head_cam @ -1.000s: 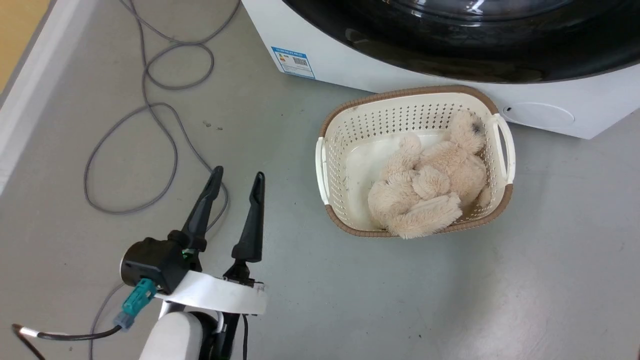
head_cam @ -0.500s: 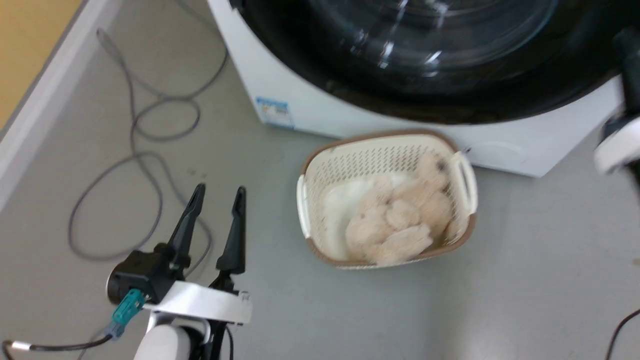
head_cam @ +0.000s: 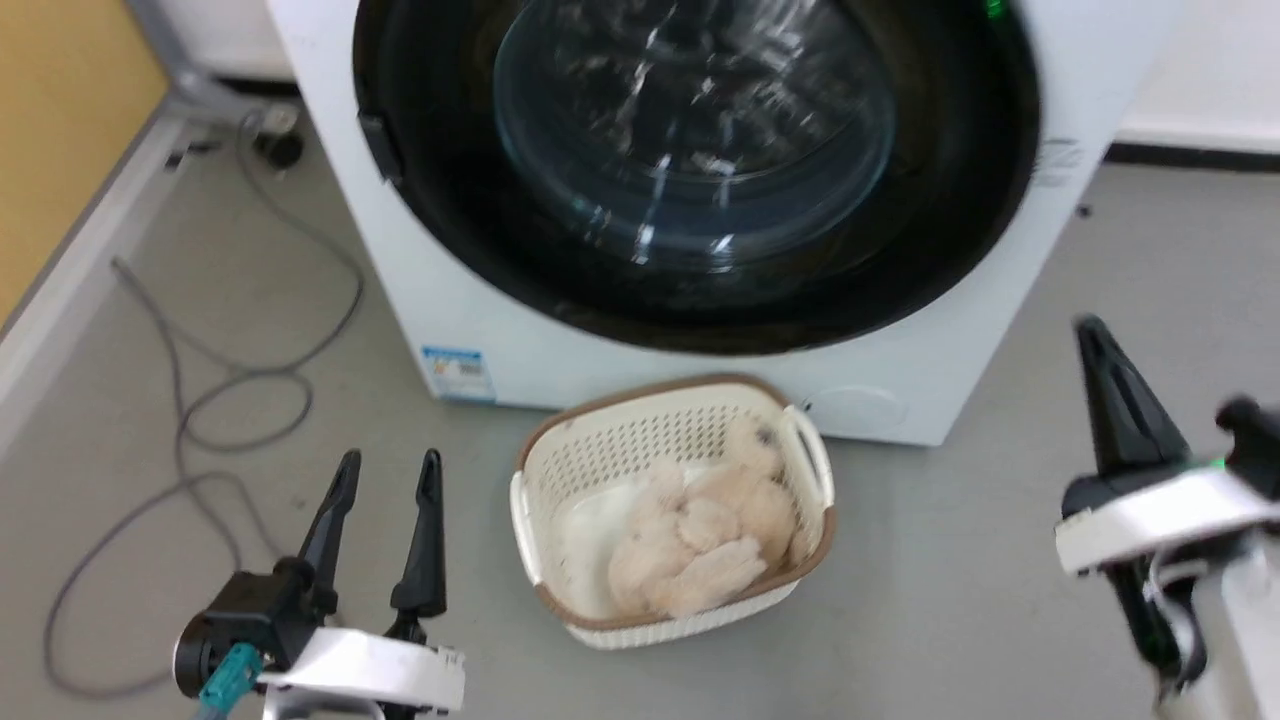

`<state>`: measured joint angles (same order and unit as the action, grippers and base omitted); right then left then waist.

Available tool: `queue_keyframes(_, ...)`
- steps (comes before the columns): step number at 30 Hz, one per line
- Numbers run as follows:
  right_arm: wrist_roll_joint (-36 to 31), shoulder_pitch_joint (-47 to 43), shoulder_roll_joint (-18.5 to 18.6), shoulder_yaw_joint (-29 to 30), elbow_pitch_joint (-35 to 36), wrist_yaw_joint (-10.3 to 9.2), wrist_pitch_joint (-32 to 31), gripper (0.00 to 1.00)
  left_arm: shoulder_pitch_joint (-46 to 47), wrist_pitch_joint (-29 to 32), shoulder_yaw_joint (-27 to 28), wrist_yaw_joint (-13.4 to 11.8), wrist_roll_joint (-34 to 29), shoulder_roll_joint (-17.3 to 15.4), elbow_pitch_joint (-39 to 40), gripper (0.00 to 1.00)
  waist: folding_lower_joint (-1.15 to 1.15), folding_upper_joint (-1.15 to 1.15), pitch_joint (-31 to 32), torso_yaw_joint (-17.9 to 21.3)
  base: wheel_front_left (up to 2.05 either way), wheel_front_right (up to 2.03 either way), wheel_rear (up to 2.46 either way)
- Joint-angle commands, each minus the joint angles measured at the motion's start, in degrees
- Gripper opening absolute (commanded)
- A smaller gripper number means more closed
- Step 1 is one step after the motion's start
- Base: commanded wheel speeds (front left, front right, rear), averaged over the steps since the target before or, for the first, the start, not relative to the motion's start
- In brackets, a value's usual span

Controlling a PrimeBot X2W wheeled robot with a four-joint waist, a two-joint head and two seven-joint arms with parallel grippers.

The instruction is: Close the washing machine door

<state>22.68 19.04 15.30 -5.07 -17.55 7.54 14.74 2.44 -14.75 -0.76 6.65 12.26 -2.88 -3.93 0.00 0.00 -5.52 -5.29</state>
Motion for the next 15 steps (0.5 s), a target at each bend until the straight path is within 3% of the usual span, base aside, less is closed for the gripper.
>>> queue_keyframes(1,-0.51,-1.34,-0.71,0.43,0.58,-0.05,0.23,0.00,-0.76,-0.25,0.11,-0.20,-0.44,0.00,-0.05,1.00,0.00,0.00,1.83,1.56,0.00,0.00,0.00)
queue_keyframes(11,-9.21,-17.78,-9.04,6.65,12.23,-0.05,0.25,0.00,-4.24,-0.25,-0.58,0.13,-2.00,0.00,-2.01,1.00,0.00,0.00,5.84,2.55,0.00,0.00,0.00)
queue_keyframes(12,-9.95,-19.14,-9.62,7.16,13.62,-0.05,0.25,0.45,-4.62,-0.25,-0.68,0.14,-2.00,0.00,-2.17,1.00,0.00,0.00,5.96,2.63,0.00,0.00,0.00)
queue_keyframes(13,-10.86,-20.36,-10.11,7.68,15.02,-0.05,0.25,1.00,-4.93,-0.25,-0.81,0.16,-2.13,0.00,-2.38,1.00,0.00,0.00,6.06,2.70,0.00,0.00,0.00)
queue_keyframes(15,-11.82,-22.56,-10.89,7.80,16.46,-0.05,0.25,1.00,-5.37,-0.25,-0.99,0.20,-2.49,0.00,-2.75,1.00,0.00,0.00,6.22,2.81,0.00,0.00,0.00)
